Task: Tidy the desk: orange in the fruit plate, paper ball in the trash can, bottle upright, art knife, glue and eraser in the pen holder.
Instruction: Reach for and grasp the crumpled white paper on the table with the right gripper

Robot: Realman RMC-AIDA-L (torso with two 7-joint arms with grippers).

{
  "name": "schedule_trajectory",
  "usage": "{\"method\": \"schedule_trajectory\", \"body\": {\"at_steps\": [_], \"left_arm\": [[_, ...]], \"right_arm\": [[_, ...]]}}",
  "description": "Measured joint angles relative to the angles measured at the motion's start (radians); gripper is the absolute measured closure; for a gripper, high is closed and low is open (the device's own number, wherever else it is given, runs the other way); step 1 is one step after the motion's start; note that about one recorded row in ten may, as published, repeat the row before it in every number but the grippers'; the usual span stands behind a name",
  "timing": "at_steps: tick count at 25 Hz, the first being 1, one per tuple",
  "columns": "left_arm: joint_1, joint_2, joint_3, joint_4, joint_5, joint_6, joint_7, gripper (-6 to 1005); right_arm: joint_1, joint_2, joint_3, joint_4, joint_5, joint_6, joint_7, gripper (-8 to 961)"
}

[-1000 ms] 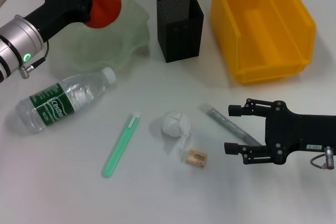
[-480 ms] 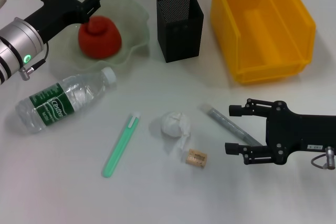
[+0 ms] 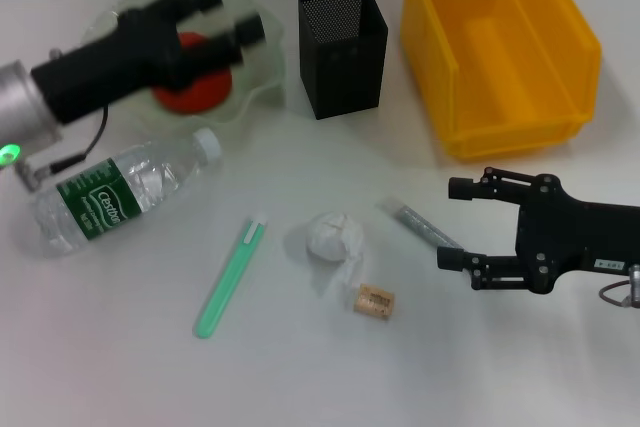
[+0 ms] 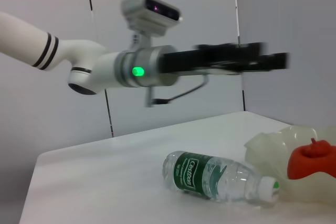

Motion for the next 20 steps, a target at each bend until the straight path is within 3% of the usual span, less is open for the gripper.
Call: {"method": "schedule_trajectory", "body": {"at_steps": [1, 4, 9, 20], "left_arm": [[0.032, 0.021, 0.028, 0.034, 0.057, 0.141, -0.036, 220], [0.059, 0.040, 0.031, 0.038, 0.123, 0.249, -0.039, 174], [0.088, 0.060, 0.031, 0.038, 0.222, 0.326, -0.015, 143], [0.129, 0.055, 0.027, 0.029, 0.340, 0.337, 0.137, 143]], "right_arm": [[0.003, -0.002, 0.001, 0.001, 0.002, -0.001, 0.002, 185], [0.006, -0.003, 0.002, 0.001, 0.009, -0.002, 0.010, 186], [0.010, -0.004, 0.002, -0.002, 0.015, -0.004, 0.021, 188], [0.026, -0.009, 0.000, -0.012, 0.014, -0.042, 0.090, 192]]}}
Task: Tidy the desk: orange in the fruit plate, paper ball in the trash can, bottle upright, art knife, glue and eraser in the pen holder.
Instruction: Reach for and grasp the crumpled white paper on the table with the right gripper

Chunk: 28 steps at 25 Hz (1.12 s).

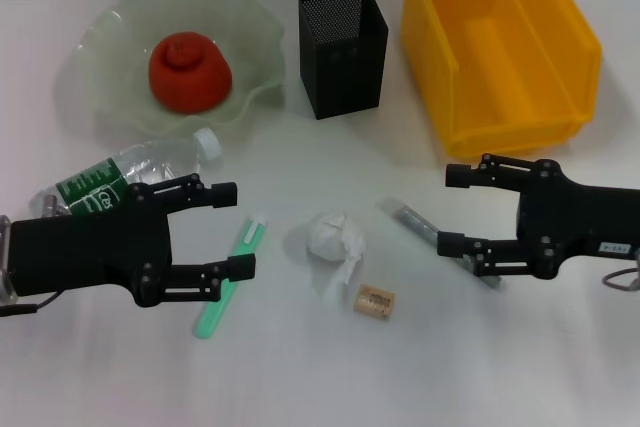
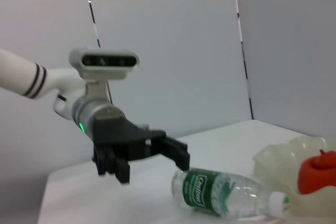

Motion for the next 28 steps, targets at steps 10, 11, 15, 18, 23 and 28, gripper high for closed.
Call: {"method": "schedule_trajectory", "body": {"at_steps": [10, 11, 15, 18, 23, 28], "left_arm": [[-0.012, -0.012, 0.001, 0.000, 0.032, -0.016, 0.018, 144], [-0.013, -0.014, 0.001, 0.000, 0.034, -0.019, 0.019, 144], [-0.024, -0.022, 0.002, 0.000, 0.056, -0.031, 0.020, 144], [-0.031, -0.023, -0.001, -0.001, 0.068, -0.036, 0.017, 144], [-0.033, -0.023, -0.006, -0.001, 0.073, -0.059, 0.006, 144], [-0.032, -0.022, -0.006, 0.000, 0.074, -0.067, 0.001, 144]], "right_arm": [[0.060, -0.013, -0.030, -0.382, -0.018, -0.175, 0.502, 195], [0.080, -0.019, -0.048, -0.425, -0.031, -0.182, 0.565, 195], [0.158, -0.034, -0.134, -0.531, -0.123, -0.177, 0.723, 197], [0.227, -0.037, -0.183, -0.546, -0.212, -0.149, 0.779, 198], [0.316, -0.022, -0.271, -0.510, -0.312, -0.054, 0.793, 199], [0.331, 0.012, -0.401, -0.500, -0.319, 0.042, 0.791, 201]]}}
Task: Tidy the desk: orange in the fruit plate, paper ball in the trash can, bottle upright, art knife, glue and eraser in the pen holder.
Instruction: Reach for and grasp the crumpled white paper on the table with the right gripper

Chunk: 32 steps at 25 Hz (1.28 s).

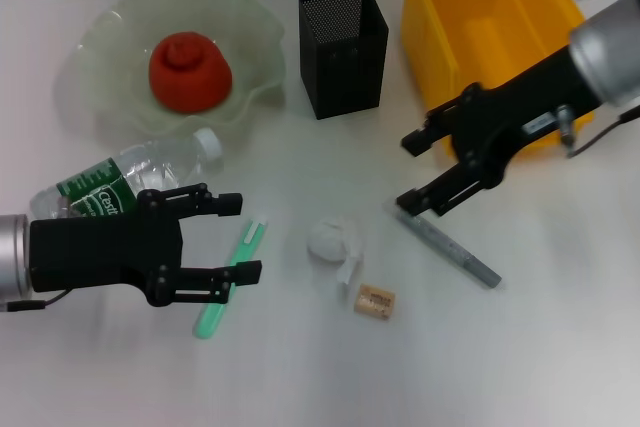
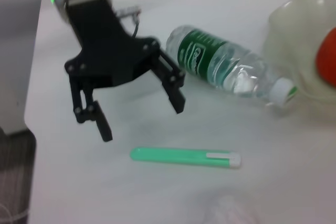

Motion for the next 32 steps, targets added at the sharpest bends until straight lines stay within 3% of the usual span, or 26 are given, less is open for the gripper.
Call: {"method": "schedule_trajectory", "body": {"at_steps": [2, 3, 4, 23, 32], "left_arm": [[0.000, 0.000, 0.000, 0.000, 0.000, 0.000, 0.000, 144], [0.005, 0.014, -0.002, 0.006, 0.017, -0.021, -0.011, 144], [0.005, 0.014, -0.002, 0.006, 0.017, -0.021, -0.011, 144], [-0.003, 0.024, -0.003, 0.017, 0.073, -0.042, -0.012, 145], [-0.003, 0.024, -0.003, 0.019, 0.073, -0.043, -0.012, 145]], "right_arm": [[0.000, 0.013, -0.050, 0.001, 0.000, 0.038, -0.002, 202], [-0.003, 0.024, -0.104, 0.004, 0.000, 0.082, -0.005, 202], [-0.004, 0.026, -0.131, 0.011, 0.002, 0.108, -0.006, 203], [0.025, 0.036, -0.400, 0.213, 0.138, 0.409, -0.088, 209], [0.030, 0.037, -0.474, 0.248, 0.181, 0.464, -0.093, 212]]}}
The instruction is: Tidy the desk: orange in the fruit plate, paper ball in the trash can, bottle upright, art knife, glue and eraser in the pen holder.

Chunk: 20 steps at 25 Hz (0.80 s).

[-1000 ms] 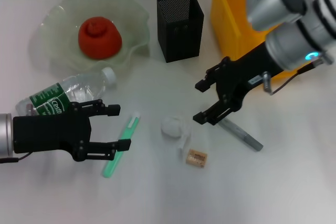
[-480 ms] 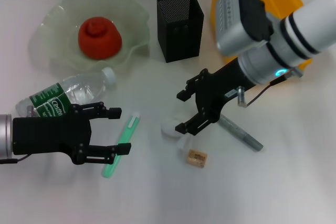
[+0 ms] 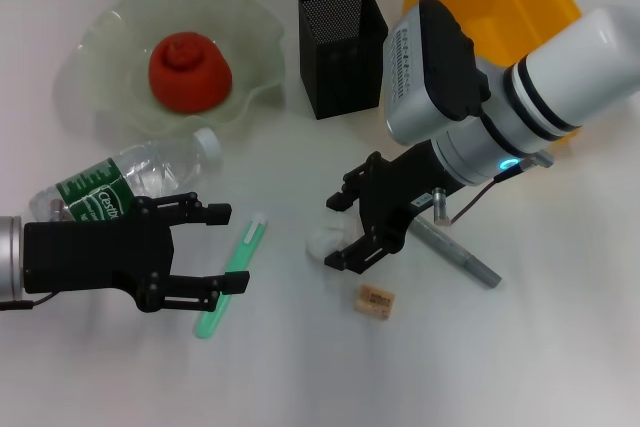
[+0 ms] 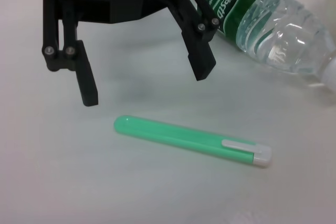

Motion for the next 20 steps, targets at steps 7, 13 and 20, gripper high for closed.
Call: {"method": "schedule_trajectory", "body": {"at_steps": [7, 13, 20], "left_arm": [[0.002, 0.004, 0.000, 0.000, 0.000, -0.001, 0.002, 146], [0.003, 0.008, -0.007, 0.000, 0.000, -0.002, 0.000, 146], [0.003, 0.009, -0.028, -0.001, -0.004, 0.002, 0.000, 146]], "right_arm": [[-0.002, 0.000, 0.016, 0.004, 0.003, -0.007, 0.013, 281], [-0.025, -0.006, 0.159, -0.013, 0.005, -0.090, 0.006, 422], [-0.126, -0.009, 0.459, -0.069, 0.068, -0.267, -0.105, 445]]}}
